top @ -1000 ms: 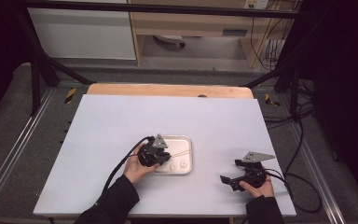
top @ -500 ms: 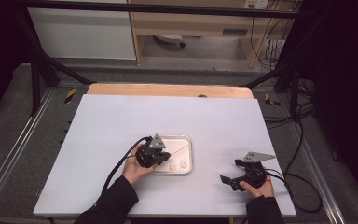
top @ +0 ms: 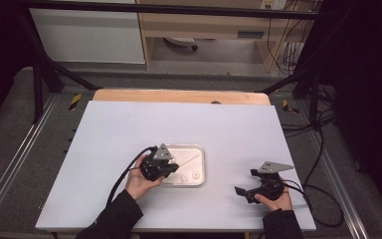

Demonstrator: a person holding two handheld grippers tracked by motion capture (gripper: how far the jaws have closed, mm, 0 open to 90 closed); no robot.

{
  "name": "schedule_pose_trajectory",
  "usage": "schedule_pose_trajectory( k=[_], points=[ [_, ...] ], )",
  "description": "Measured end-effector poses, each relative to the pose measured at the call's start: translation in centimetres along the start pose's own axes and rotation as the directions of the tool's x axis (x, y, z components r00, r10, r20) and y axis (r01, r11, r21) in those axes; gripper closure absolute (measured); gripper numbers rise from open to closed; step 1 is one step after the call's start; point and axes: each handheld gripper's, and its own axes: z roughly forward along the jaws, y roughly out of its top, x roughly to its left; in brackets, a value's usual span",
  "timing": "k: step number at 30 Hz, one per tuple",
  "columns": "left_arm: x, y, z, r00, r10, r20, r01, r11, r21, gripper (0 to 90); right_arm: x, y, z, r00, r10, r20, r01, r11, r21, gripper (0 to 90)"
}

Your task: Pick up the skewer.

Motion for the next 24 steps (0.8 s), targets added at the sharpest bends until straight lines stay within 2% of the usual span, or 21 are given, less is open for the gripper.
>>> schedule_pose_trajectory(
  k=[2, 8, 15, 16, 20, 21, 22, 24],
  points=[
    [-0.1, 0.0, -0.2, 1.0000, 0.001, 0.001, -0.001, 1.0000, 0.000, 88.6, 0.2, 0.2, 0.1, 0.9999, -0.001, 0.012, 0.000, 1.000, 0.004, 0.6],
    [-0.3, 0.0, -0.6, 0.9999, 0.013, 0.008, -0.013, 0.9999, 0.004, 88.6, 0.8, 0.7, 0.4, 0.9978, -0.049, 0.044, 0.048, 0.999, 0.017, 0.6],
    [-0.5, 0.0, -0.8, 0.9996, 0.020, 0.018, -0.020, 0.9997, 0.013, 88.6, 1.9, 1.7, 0.9, 0.9882, -0.130, 0.081, 0.126, 0.991, 0.052, 0.6],
    [-0.5, 0.0, -0.8, 0.9996, 0.020, 0.018, -0.020, 0.9997, 0.013, 88.6, 1.9, 1.7, 0.9, 0.9882, -0.130, 0.081, 0.126, 0.991, 0.052, 0.6],
    [-0.7, 0.1, -1.0, 0.9995, 0.022, 0.024, -0.023, 0.9997, 0.010, 88.6, 2.5, 2.3, 1.0, 0.9756, -0.195, 0.101, 0.188, 0.980, 0.067, 1.1],
    [-0.7, 0.2, -1.1, 0.9994, 0.024, 0.026, -0.024, 0.9996, 0.012, 88.6, 2.5, 2.3, 1.0, 0.9756, -0.195, 0.101, 0.188, 0.980, 0.067, 1.1],
    [-0.8, 0.2, -1.1, 0.9993, 0.026, 0.028, -0.027, 0.9996, 0.011, 88.6, 2.8, 2.6, 1.1, 0.9670, -0.228, 0.113, 0.221, 0.972, 0.076, 1.4],
    [-0.9, 0.4, -1.1, 0.9992, 0.028, 0.029, -0.028, 0.9995, 0.013, 88.6, 3.2, 2.8, 1.1, 0.9605, -0.253, 0.116, 0.245, 0.966, 0.080, 1.6]
  ],
)
